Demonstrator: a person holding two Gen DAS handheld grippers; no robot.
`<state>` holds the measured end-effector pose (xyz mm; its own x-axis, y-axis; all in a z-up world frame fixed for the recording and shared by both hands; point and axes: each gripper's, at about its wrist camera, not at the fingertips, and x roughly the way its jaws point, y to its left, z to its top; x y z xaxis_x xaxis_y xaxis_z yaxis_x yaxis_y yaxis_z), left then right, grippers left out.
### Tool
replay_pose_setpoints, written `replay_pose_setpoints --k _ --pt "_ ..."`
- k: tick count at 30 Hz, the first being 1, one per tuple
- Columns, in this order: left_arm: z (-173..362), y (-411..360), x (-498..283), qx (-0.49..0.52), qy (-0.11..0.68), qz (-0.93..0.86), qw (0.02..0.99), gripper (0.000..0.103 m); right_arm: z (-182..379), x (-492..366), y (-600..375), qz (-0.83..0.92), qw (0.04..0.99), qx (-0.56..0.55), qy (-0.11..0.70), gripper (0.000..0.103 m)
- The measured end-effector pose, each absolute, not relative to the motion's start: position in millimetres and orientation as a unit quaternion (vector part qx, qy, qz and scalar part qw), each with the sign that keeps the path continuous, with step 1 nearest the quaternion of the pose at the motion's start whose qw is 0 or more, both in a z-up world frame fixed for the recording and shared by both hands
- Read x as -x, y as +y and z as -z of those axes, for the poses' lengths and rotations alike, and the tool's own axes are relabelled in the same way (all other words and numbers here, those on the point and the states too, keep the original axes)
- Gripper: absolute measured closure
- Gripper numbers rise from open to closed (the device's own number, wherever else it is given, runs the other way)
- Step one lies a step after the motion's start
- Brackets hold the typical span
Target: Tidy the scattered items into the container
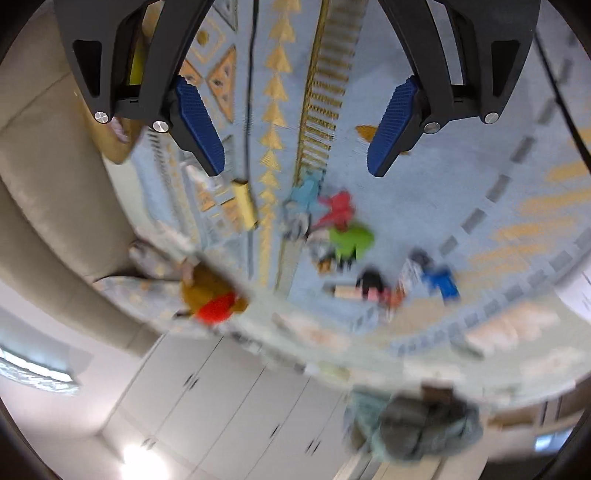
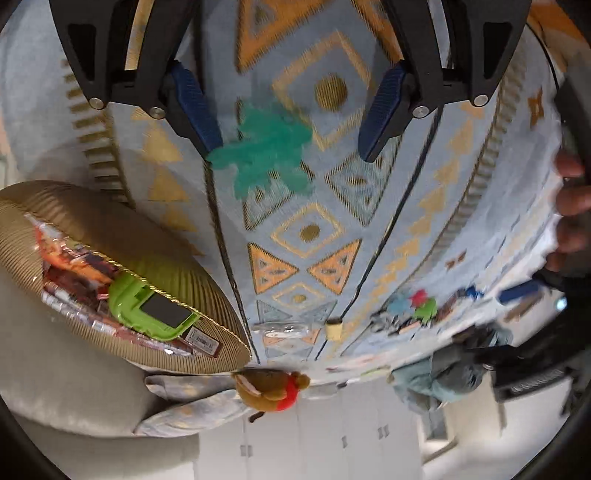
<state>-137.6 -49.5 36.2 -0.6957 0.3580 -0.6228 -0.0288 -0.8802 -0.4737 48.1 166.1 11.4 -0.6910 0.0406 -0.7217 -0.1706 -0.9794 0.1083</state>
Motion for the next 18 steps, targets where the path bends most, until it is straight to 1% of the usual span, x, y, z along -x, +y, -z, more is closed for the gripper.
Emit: replay_pose_setpoints --k 2,4,9,10,11,12,13,14,15,18 --pt "-17 -38 158 0.396 -0.203 -0.891 0.096 0.024 -12 -50 163 -0.918 0.068 0.383 0.076 0.023" --pt "0 -28 177 0.413 -0.176 -0.891 0.065 0.024 -11 -54 163 -0.921 0.069 0.375 0.073 0.023" --pt "1 -10 200 0.42 -0.145 -0.896 0.021 0.025 -10 -44 158 -0.922 0.07 0.373 0.072 0.023" --pt "1 -7 201 0.42 -0.132 -0.898 0.014 0.031 -10 -45 159 -0.922 0.068 0.372 0.075 0.023" --pt "0 -2 201 0.423 -0.113 -0.899 0.008 0.05 -11 -45 159 -0.923 0.068 0.371 0.078 0.025" --pt "0 1 201 0.427 -0.102 -0.899 0.008 0.052 -11 -47 160 -0.924 0.072 0.367 0.081 0.032" --pt "-1 1 201 0.425 -0.099 -0.9 0.009 0.062 -12 -50 162 -0.925 0.083 0.361 0.085 0.039" --pt "-1 1 200 0.427 -0.098 -0.899 0.008 0.067 -13 -52 164 -0.926 0.09 0.357 0.085 0.053" --pt "-2 0 197 0.426 -0.1 -0.899 0.006 0.067 -13 -50 164 -0.926 0.089 0.357 0.083 0.057" --pt "-5 -10 189 0.426 -0.123 -0.896 0.015 0.067 -16 -52 165 -0.927 0.08 0.357 0.076 0.058"
